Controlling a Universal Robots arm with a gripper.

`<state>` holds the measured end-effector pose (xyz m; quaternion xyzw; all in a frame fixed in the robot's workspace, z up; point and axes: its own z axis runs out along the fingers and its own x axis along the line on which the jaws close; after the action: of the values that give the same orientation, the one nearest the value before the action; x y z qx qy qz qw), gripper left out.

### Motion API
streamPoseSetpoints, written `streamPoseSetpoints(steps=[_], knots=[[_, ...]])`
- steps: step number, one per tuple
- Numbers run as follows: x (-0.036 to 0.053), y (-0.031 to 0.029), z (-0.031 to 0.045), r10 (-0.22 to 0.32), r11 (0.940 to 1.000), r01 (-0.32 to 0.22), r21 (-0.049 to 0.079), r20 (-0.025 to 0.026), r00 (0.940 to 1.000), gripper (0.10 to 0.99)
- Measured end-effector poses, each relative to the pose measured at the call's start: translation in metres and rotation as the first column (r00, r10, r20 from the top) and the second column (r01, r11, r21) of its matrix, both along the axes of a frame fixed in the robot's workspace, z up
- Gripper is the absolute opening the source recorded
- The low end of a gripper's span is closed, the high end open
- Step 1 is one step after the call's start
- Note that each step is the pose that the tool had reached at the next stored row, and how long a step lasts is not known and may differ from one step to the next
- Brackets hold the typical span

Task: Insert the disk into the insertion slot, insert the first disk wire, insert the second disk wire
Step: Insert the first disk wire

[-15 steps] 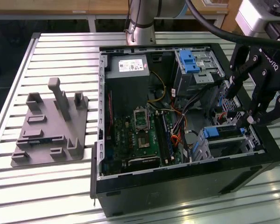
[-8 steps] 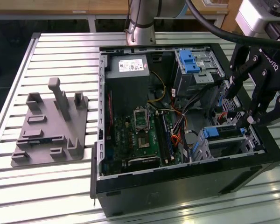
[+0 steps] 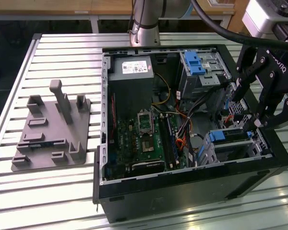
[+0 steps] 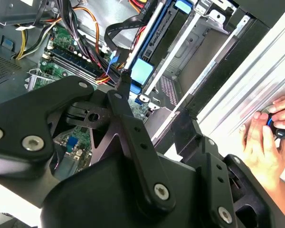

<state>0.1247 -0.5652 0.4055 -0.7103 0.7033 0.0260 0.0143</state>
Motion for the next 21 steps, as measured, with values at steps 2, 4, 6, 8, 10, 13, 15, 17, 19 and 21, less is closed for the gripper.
streamPoseSetpoints(steps=[2,4,6,8,10,13,15,17,19,21], knots=[[0.0000,0.0004,-0.0002,0.000,1.0000,0.000,0.000,0.0000,1.0000,0.616],[0.0000,0.0024,-0.0001,0.000,1.0000,0.000,-0.003,0.0000,1.0000,0.616],[0.0000,0.0063,-0.0003,0.000,0.9998,0.000,-0.019,-0.0001,1.0000,0.616],[0.0004,0.0103,-0.0006,0.000,0.9993,0.000,-0.039,0.0000,1.0000,0.616],[0.0010,0.0145,-0.0010,0.000,0.9983,0.000,-0.058,0.0000,1.0000,0.616],[0.0016,0.0229,-0.0017,0.000,0.9959,0.000,-0.090,0.0000,1.0000,0.616],[0.0020,0.0284,-0.0021,0.000,0.9936,0.000,-0.113,0.0000,1.0000,0.616],[0.0026,0.0334,-0.0027,0.000,0.9905,0.000,-0.138,0.0000,1.0000,0.616],[0.0033,0.0382,-0.0034,0.000,0.9871,0.000,-0.160,0.0000,1.0000,0.616],[0.0048,0.0420,-0.0042,0.000,0.9852,0.000,-0.171,0.0001,1.0000,0.616]])
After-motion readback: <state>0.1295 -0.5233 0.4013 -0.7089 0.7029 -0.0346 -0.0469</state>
